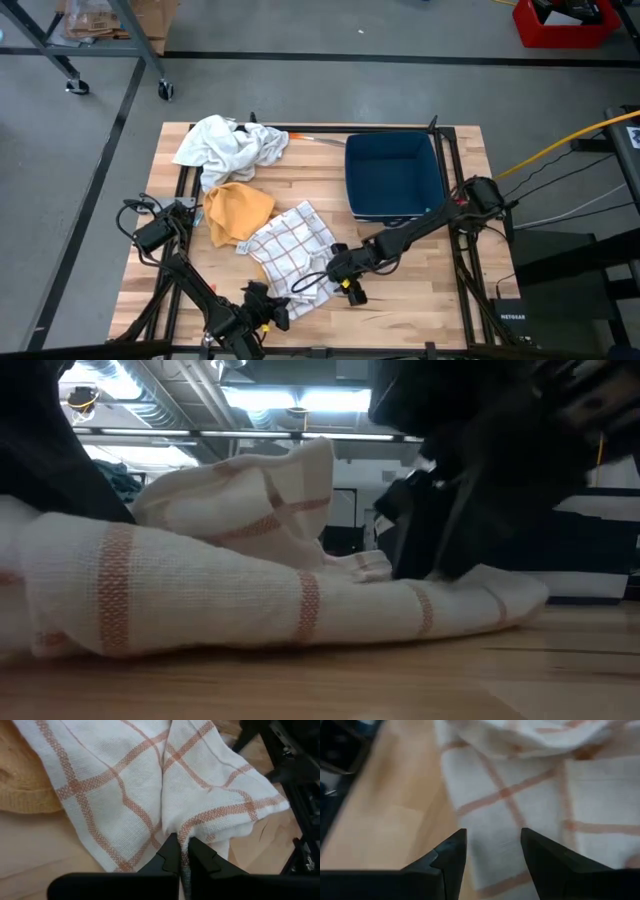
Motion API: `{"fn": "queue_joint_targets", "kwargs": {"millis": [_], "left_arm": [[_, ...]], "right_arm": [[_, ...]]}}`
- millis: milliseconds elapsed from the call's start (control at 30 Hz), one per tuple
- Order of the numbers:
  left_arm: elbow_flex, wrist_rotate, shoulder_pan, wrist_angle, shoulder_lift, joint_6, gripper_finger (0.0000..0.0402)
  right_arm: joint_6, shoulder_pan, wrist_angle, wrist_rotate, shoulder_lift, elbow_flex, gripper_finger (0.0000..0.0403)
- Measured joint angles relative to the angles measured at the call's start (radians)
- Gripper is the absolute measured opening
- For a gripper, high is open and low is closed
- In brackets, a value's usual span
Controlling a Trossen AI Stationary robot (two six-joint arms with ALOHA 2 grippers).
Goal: Fold towel
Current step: Fold the white-and-brown checkered towel
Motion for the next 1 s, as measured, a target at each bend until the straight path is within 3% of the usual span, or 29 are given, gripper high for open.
{"fn": "queue_joint_targets", "kwargs": {"millis": [133, 333, 467, 1000], "left_arm": [[0.000, 0.000, 0.000, 0.019, 0.000, 0.017, 0.0003], [0.000, 0.000, 0.000, 0.018, 0.000, 0.024, 0.0003], [0.000, 0.001, 0.000, 0.018, 0.000, 0.025, 0.0003], [0.000, 0.005, -0.006, 0.015, 0.000, 0.035, 0.0003]], "right_arm": [[0.000, -0.017, 0.001, 0.074, 0.010, 0.003, 0.0192], [0.005, -0.072, -0.007, 0.104, 0.010, 0.005, 0.0192], [0.093, -0.116, -0.008, 0.127, 0.010, 0.005, 0.0192], [0.315, -0.268, -0.013, -0.029, 0.007, 0.005, 0.0192]]}}
